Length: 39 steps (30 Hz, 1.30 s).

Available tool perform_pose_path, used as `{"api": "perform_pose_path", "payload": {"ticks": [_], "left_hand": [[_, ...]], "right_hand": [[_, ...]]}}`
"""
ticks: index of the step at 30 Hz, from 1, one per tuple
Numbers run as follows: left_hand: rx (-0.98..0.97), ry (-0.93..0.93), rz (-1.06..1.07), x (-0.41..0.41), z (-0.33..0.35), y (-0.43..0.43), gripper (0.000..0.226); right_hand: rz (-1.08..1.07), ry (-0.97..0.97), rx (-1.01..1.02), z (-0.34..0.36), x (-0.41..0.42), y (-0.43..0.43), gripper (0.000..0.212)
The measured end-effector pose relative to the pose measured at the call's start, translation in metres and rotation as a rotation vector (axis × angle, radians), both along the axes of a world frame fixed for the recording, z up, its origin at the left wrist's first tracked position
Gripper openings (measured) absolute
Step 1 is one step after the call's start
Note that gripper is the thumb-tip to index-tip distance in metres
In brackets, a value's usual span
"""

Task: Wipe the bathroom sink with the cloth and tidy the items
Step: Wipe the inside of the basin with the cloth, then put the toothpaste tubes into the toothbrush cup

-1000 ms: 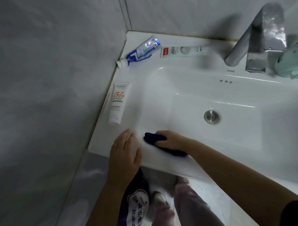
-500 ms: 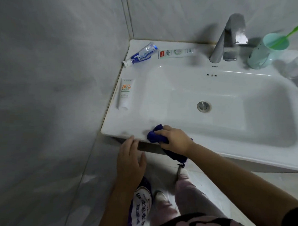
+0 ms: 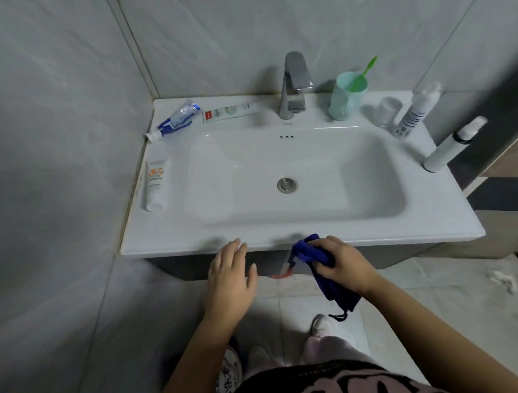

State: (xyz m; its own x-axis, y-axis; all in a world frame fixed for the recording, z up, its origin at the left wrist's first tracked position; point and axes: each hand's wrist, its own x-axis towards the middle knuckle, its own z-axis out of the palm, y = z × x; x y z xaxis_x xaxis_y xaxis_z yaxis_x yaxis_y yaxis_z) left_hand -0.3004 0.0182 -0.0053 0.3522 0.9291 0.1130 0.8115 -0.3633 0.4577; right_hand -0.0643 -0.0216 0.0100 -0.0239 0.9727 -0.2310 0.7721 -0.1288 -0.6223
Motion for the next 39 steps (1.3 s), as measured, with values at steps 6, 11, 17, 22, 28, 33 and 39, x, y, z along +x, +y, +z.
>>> {"api": "perform_pose_path", "payload": {"ticks": [6, 11, 17, 22, 28, 33, 39], "left_hand": [[-0.008, 0.054, -0.143, 0.083, 0.010, 0.014, 0.047], [-0.001, 0.121, -0.232, 0.153, 0.023, 0.023, 0.048], [-0.005, 0.149, -0.218, 0.224, 0.040, 0.034, 0.046], [-0.014, 0.194, -0.178, 0.245, 0.040, 0.035, 0.045], [-0.056, 0.240, -0.128, 0.249, 0.036, 0.037, 0.045], [-0.071, 0.218, -0.095, 0.247, 0.031, 0.048, 0.048], [-0.113, -0.013, -0.038, 0.270, 0.026, 0.103, 0.040]], "right_hand": [[-0.336, 0.024, 0.067, 0.009, 0.101, -0.021, 0.034], [-0.465, -0.015, 0.114, 0.013, 0.186, -0.024, 0.033], [-0.464, -0.142, 0.080, -0.003, 0.259, -0.003, 0.037], [-0.389, -0.221, 0.095, -0.017, 0.282, 0.017, 0.042], [-0.385, -0.359, 0.100, -0.031, 0.286, 0.025, 0.047], [-0.389, -0.287, 0.315, -0.022, 0.263, 0.038, 0.042], [-0.333, -0.222, 0.399, 0.000, 0.248, 0.085, 0.043]]}}
